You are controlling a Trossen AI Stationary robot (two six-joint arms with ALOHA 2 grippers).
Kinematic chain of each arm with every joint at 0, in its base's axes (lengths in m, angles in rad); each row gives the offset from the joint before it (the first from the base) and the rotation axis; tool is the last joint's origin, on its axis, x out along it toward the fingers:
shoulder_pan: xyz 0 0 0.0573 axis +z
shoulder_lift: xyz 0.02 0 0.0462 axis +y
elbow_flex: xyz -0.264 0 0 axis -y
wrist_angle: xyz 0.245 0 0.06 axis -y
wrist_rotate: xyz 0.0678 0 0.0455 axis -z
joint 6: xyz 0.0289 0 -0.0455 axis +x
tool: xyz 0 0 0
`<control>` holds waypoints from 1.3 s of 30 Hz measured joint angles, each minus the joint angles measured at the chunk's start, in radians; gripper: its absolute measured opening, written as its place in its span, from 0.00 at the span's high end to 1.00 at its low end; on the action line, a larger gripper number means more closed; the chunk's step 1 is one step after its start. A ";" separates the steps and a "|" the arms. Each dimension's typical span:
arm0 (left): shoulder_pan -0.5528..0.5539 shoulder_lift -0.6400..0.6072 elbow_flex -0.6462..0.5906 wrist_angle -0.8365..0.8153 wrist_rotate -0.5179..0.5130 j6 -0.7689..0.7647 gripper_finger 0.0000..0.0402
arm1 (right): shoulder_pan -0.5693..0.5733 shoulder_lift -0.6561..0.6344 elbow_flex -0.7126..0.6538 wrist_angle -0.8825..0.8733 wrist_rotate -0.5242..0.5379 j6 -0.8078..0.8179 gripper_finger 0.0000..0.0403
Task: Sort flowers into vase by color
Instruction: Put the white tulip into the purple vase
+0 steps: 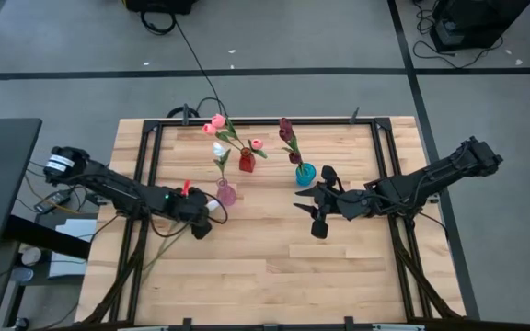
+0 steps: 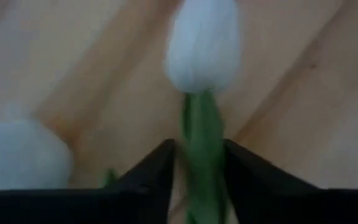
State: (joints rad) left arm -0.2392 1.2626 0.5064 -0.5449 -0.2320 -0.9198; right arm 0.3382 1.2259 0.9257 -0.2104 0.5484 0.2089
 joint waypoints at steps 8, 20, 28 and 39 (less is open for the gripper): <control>-0.061 -0.152 0.000 0.143 0.106 0.154 0.96 | 0.000 0.000 0.000 -0.002 -0.001 0.000 0.63; -0.123 -0.486 0.000 0.629 -0.114 0.764 0.96 | -0.001 0.000 0.000 0.010 -0.002 0.008 0.63; -0.121 -0.583 -0.001 0.931 -0.304 1.084 0.96 | 0.000 0.000 0.000 0.008 0.000 0.005 0.63; -0.119 -0.583 -0.002 1.213 -0.337 1.317 0.98 | -0.002 0.000 0.000 0.006 0.000 0.001 0.63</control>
State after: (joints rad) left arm -0.3582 0.6796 0.5041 0.6681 -0.5688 0.3971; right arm 0.3367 1.2255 0.9257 -0.2043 0.5485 0.2102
